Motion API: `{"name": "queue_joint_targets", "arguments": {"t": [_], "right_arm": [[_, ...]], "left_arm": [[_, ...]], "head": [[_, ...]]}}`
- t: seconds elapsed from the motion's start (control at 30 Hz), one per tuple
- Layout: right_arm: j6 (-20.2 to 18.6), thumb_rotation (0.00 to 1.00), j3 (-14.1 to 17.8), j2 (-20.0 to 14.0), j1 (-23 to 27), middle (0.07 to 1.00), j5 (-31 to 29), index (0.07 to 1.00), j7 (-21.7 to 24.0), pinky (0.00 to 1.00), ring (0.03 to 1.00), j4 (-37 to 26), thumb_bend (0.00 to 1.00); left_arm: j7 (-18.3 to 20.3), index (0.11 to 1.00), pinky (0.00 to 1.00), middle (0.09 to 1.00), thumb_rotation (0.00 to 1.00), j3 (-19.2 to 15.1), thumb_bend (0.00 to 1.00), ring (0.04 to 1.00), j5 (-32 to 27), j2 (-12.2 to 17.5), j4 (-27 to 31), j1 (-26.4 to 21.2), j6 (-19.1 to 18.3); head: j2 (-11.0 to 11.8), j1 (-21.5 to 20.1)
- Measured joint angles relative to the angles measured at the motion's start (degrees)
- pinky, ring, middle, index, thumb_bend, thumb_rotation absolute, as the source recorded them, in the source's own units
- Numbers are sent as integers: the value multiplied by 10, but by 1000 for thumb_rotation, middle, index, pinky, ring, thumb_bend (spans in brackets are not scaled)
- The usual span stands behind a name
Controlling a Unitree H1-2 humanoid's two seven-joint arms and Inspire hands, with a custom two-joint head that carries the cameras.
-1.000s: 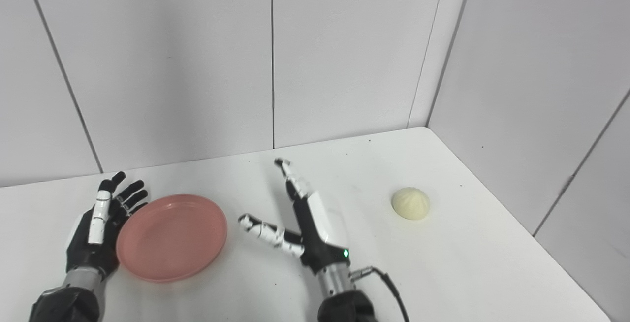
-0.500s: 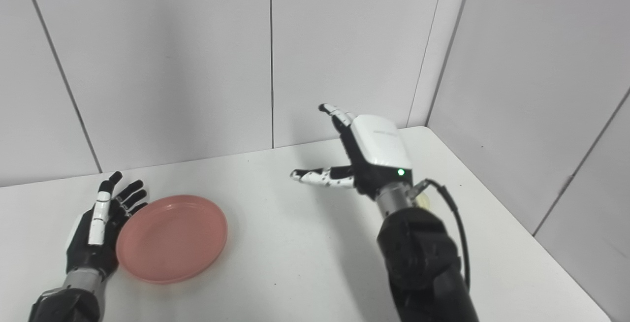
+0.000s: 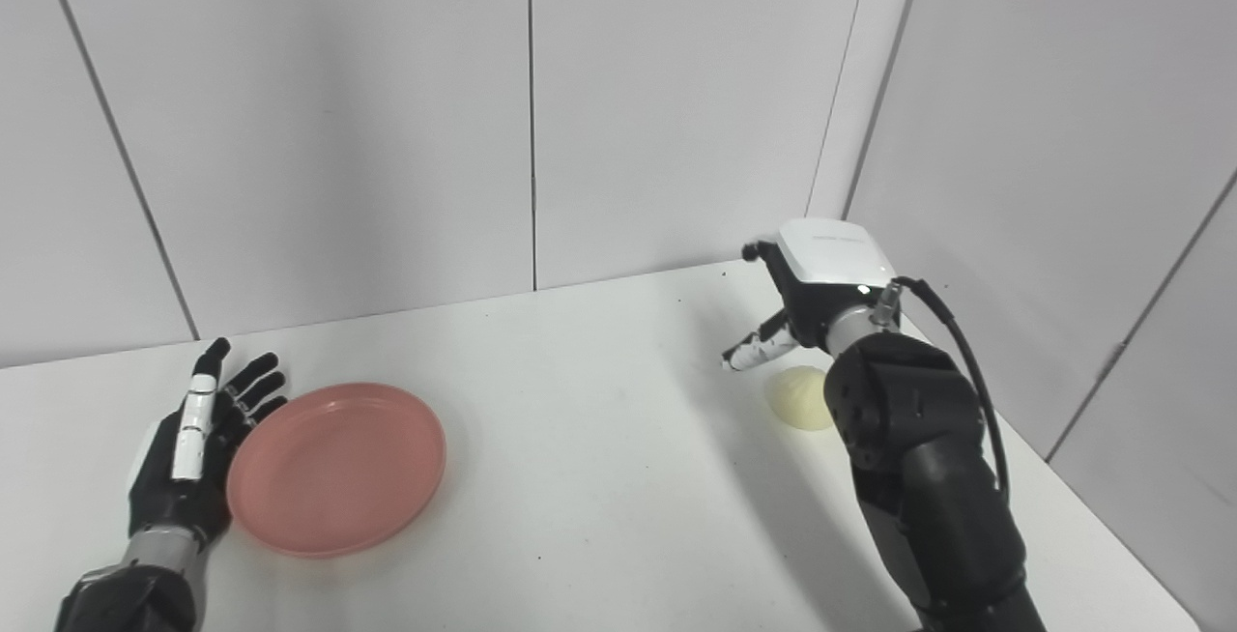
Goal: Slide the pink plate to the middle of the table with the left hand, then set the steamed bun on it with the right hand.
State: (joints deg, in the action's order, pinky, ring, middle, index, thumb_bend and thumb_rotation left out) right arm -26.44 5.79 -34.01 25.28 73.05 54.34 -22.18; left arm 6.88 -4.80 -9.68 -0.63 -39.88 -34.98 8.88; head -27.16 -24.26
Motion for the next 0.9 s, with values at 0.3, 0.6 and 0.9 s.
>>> {"name": "queue_joint_targets", "arguments": {"t": [0.3,0.6,0.9], "right_arm": [[1,350,-12,-25,3,801,-1,775,7,565,748,84,1000],[0,413,-17,-31,1,846,-37,789,-45,601,792,178,1000],[5,401,-40,-30,1,837,-83,775,-151,724,820,248,1000]], "left_arm": [[0,1000,819,828,820,1,553,845,0,0,-9,-1,12],[0,1000,796,828,814,4,515,835,1,1,-10,-1,12],[1,1000,808,833,818,5,525,841,2,1,-11,-2,13]], "head": [[1,1],[1,3],[2,7]]}}
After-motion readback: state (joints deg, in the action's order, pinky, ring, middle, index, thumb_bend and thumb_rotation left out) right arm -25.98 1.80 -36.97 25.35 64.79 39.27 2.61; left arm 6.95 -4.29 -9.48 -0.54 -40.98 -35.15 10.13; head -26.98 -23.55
